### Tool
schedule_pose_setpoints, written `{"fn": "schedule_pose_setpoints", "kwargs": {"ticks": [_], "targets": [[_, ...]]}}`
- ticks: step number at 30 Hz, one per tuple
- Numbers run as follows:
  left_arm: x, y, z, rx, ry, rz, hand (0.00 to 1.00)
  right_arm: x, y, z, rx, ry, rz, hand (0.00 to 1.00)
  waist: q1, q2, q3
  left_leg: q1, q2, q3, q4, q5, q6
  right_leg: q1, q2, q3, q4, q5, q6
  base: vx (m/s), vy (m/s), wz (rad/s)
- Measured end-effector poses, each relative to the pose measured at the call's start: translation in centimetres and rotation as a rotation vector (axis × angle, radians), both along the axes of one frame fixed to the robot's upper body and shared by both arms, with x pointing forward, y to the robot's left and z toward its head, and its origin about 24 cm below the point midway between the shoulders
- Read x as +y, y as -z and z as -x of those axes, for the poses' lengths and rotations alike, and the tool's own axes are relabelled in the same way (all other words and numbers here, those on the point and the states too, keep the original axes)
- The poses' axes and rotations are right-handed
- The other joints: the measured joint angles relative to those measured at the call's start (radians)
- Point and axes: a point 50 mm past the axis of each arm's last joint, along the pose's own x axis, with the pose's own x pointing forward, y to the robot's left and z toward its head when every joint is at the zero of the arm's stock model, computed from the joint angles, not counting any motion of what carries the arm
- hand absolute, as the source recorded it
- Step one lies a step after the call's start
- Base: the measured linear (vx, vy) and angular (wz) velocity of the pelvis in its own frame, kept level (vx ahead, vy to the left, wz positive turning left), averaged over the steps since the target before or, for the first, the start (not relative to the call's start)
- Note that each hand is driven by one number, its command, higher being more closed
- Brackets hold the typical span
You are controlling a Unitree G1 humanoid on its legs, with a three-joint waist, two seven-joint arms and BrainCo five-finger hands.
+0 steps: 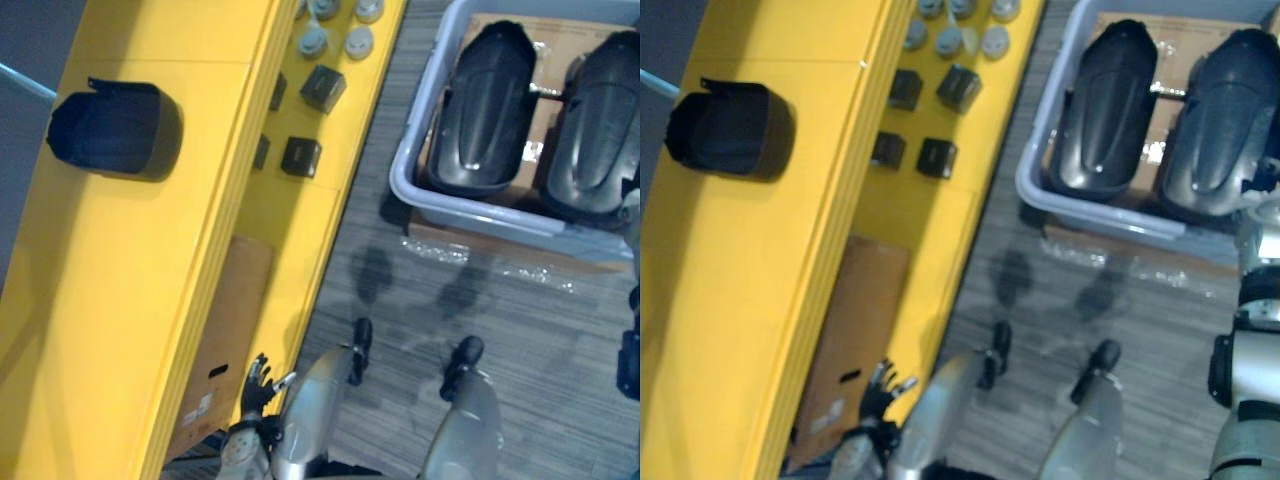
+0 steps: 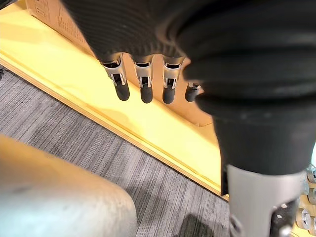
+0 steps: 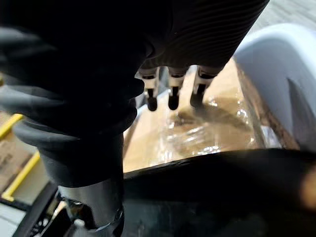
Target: Walk over and take plastic housings, then place them on the shelf
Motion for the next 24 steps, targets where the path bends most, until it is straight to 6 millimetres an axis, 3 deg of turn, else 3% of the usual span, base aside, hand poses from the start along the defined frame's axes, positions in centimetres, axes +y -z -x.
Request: {"fn": "schedule_pose_setpoints", "kwargs": {"ticks": [5, 15, 19, 24], "targets": [[0.0, 0.1, 0.1, 0.004, -0.015, 0.023, 0.00, -0.9, -0.2, 0.5, 0.171, -0.022, 0.063, 1.00, 0.003, 0.001, -0.001, 0.000, 0.009, -0.001, 0.008, -0.004, -0.007, -0.001, 0.004, -0.002, 0.007, -0.003, -0.004, 0.01, -0.002, -0.02], [-0.5, -0.1, 0.0, -0.016, -0.020, 0.044, 0.00, -1.9, 1.6, 1.3, 0.545, 0.006, 0.121, 1.00, 0.029, 0.009, -0.007, 0.005, 0.019, -0.029, 0.011, 0.000, -0.015, 0.019, 0.013, -0.031, 0.013, -0.015, -0.019, -0.01, -0.005, 0.05], [-0.7, -0.3, 0.0, -0.025, -0.009, 0.041, 0.00, -2.2, 1.9, 1.5, 0.593, 0.016, 0.142, 1.00, 0.038, 0.010, -0.007, 0.017, 0.021, -0.030, 0.005, 0.002, -0.018, 0.035, 0.014, -0.033, 0.013, -0.016, -0.019, 0.00, 0.000, 0.00], [-1.0, -0.9, 0.2, -0.066, 0.007, 0.044, 0.00, -2.0, 1.4, 1.4, 0.567, 0.075, 0.253, 1.00, 0.030, 0.009, -0.007, 0.036, 0.019, -0.056, -0.009, 0.008, -0.025, 0.071, 0.016, -0.063, 0.000, -0.017, -0.019, 0.01, -0.009, 0.12]]}}
